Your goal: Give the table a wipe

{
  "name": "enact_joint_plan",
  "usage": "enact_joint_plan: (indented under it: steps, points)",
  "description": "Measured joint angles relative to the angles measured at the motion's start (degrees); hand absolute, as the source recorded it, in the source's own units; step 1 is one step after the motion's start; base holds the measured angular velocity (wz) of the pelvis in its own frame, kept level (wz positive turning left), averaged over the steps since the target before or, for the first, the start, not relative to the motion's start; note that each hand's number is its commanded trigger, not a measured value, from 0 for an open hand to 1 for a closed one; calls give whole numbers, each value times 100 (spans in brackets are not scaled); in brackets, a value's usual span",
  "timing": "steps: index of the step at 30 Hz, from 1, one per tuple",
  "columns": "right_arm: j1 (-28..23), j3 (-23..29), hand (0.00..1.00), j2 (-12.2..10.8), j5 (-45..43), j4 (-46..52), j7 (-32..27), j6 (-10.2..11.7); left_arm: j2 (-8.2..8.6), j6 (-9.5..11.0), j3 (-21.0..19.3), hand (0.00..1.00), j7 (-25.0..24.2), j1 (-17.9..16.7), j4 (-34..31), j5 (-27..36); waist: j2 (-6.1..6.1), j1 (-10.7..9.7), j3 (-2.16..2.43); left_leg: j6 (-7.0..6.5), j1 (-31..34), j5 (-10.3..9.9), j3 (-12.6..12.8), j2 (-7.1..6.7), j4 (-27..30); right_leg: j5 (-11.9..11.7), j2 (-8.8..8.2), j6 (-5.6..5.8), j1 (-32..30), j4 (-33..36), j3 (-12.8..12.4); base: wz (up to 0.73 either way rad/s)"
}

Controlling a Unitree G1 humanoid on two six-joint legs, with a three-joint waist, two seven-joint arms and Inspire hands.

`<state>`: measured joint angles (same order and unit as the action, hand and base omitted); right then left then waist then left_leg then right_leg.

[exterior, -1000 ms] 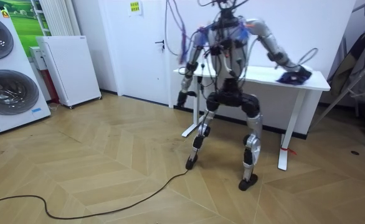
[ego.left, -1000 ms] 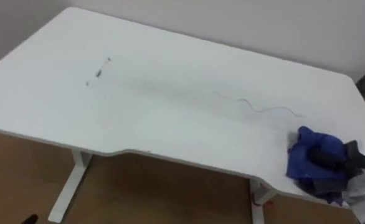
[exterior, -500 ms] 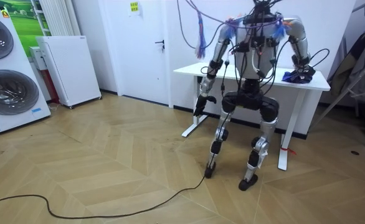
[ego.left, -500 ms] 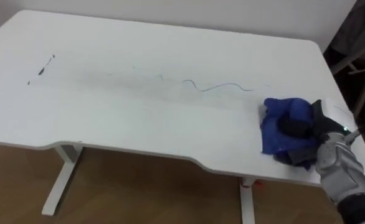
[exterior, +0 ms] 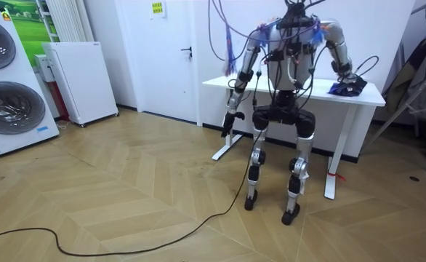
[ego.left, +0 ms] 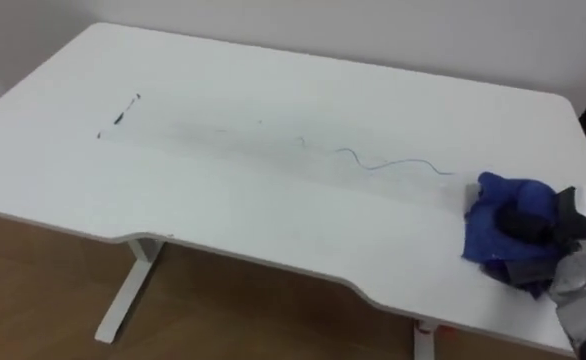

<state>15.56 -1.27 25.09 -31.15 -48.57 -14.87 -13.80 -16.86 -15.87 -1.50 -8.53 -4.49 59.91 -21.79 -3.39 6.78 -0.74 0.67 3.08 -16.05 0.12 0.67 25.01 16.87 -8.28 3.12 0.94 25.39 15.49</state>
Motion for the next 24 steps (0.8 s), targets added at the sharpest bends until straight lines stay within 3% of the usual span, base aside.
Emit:
enact_joint_plan:
  steps: [2, 4, 5, 8, 10, 11, 13, 15, 18, 21, 24]
  points:
    - [88, -135, 100, -6, -62, 5, 74, -74, 1, 19, -4, 0, 42, 190, 15, 38, -25, 114, 17, -21, 166, -32, -74, 6, 95, -116, 99, 13, -93, -170, -126, -7]
    - [573, -518, 100, -214, -466, 11, 223, -320, 0, 6, -23, 0, 60, 323, 95, -9, 2, 383, 28, -27, 312, -33, -259, 43, 105, -395, 271, -40, -196, -426, -217, -46]
    - [749, -617, 100, -308, -561, 10, 257, -366, 0, -7, -34, 0, 62, 363, 153, -20, 21, 420, 21, -27, 356, -31, -316, 48, 112, -453, 306, -57, -218, -484, -206, -32]
    - [1654, -1322, 100, -729, -700, -49, 377, -494, 14, -38, 53, 0, 58, 575, 454, -44, 55, 753, 17, 11, 563, -1, -557, 54, 137, -566, 371, -132, -355, -593, 20, 3]
    - [2307, -1560, 100, -1004, -984, -189, 510, -379, 27, -28, 57, 0, 55, 681, 515, -40, 65, 958, 9, 67, 824, 107, -930, -7, 134, -575, 380, -150, -418, -700, 364, 71]
    - [2442, -1569, 100, -1015, -1053, -241, 515, -330, 42, -23, 61, 0, 55, 756, 523, -38, 62, 1040, -4, 81, 857, 129, -997, -20, 123, -572, 383, -154, -438, -716, 400, 68]
    - [2875, -1891, 100, -1027, -1165, -518, 517, -206, 43, -22, 259, 0, 64, 771, 529, -13, 99, 1500, -43, 121, 983, 224, -1228, -67, 11, -573, 386, -162, -499, -788, 580, 52]
    - [2928, -2127, 100, -1030, -1175, -527, 524, -150, 32, -21, 318, 0, 75, 761, 618, -7, 92, 1711, -51, 150, 1030, 303, -1440, -119, -56, -552, 353, -169, -513, -786, 761, 69]
    - [2921, -2270, 100, -1028, -1390, -534, 589, 72, 46, 10, 350, 0, 71, 660, 673, -33, 78, 1837, -61, 158, 1132, 358, -1474, -151, -114, -476, 325, -125, -521, -784, 828, 55]
    - [2983, -2338, 100, -1026, -1407, -562, 605, 63, 46, 70, 421, 0, 13, 526, 673, -23, 62, 1992, -70, 162, 1113, 360, -1480, -155, -165, -476, 336, -125, -457, -901, 873, 5]
    - [2998, -2494, 100, -1026, -1399, -567, 631, 65, 44, 142, 516, 0, -41, 467, 659, -21, 39, 1996, -102, 163, 1016, 369, -1501, -177, -237, -475, 343, -123, -290, -1038, 879, 1]
